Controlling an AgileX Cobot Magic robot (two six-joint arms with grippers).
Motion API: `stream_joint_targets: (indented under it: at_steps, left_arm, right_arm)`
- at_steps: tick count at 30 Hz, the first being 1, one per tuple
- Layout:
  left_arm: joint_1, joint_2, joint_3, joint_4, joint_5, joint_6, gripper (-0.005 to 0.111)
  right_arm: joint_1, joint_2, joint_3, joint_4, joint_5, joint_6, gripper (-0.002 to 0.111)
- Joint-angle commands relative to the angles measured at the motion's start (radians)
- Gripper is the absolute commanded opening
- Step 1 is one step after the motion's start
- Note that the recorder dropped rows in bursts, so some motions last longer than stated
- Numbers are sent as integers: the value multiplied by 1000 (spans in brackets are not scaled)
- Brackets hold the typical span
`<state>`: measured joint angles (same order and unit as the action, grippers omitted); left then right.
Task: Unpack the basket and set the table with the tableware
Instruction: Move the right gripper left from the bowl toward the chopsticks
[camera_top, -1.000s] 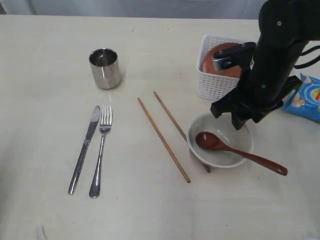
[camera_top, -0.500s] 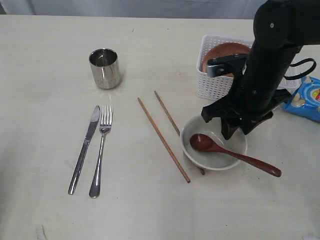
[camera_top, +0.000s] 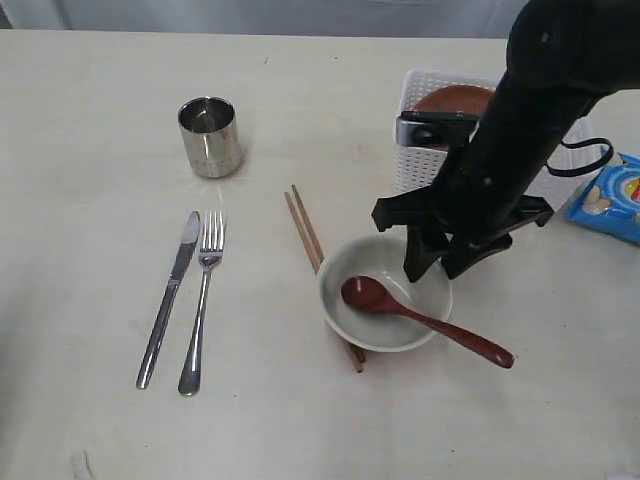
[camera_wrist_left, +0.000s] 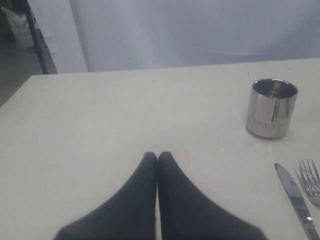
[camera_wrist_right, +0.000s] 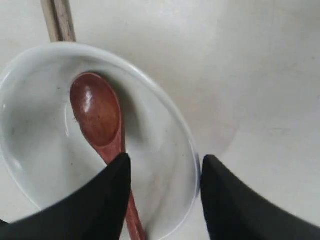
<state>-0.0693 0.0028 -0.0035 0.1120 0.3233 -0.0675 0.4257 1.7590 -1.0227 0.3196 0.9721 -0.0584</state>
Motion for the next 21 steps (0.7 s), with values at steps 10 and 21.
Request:
stream_joint_targets:
  at_steps: [10, 21]
  left_arm:
    - [2, -3, 3, -3, -1, 0, 0]
    - [2, -3, 3, -3, -1, 0, 0]
  right_arm:
    - [-5, 2, -14, -43, 32, -17, 43]
    - [36, 2, -277, -82, 121, -6, 43]
